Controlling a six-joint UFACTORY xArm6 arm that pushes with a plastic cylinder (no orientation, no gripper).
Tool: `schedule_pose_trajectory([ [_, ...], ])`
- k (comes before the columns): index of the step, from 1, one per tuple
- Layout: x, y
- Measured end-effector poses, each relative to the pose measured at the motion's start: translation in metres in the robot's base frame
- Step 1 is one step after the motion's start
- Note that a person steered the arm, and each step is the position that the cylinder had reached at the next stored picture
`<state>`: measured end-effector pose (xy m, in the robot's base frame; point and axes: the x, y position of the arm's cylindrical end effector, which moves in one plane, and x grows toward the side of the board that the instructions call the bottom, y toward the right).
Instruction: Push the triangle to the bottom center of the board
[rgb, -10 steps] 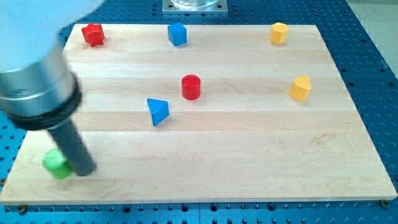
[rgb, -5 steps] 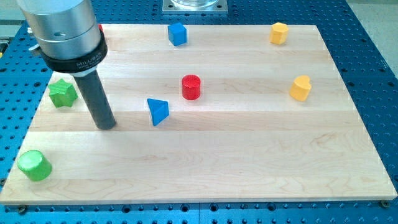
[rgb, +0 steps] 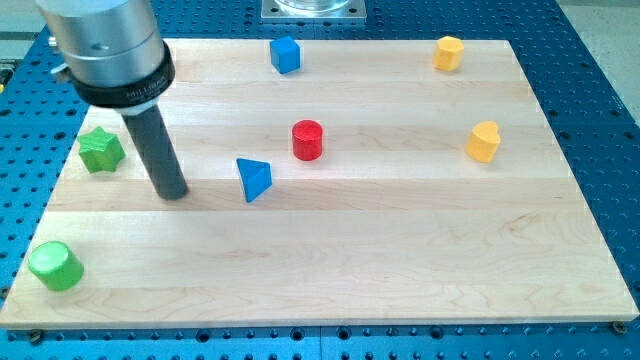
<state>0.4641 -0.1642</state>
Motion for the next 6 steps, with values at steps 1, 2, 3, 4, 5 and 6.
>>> schedule_pose_trajectory([
  [1, -0.033, 0.026],
  [2, -0.034, 0.028],
  [3, -0.034, 0.028],
  [4, -0.034, 0.029],
  [5, -0.034, 0.029],
  [6, -0.021, 0.047],
])
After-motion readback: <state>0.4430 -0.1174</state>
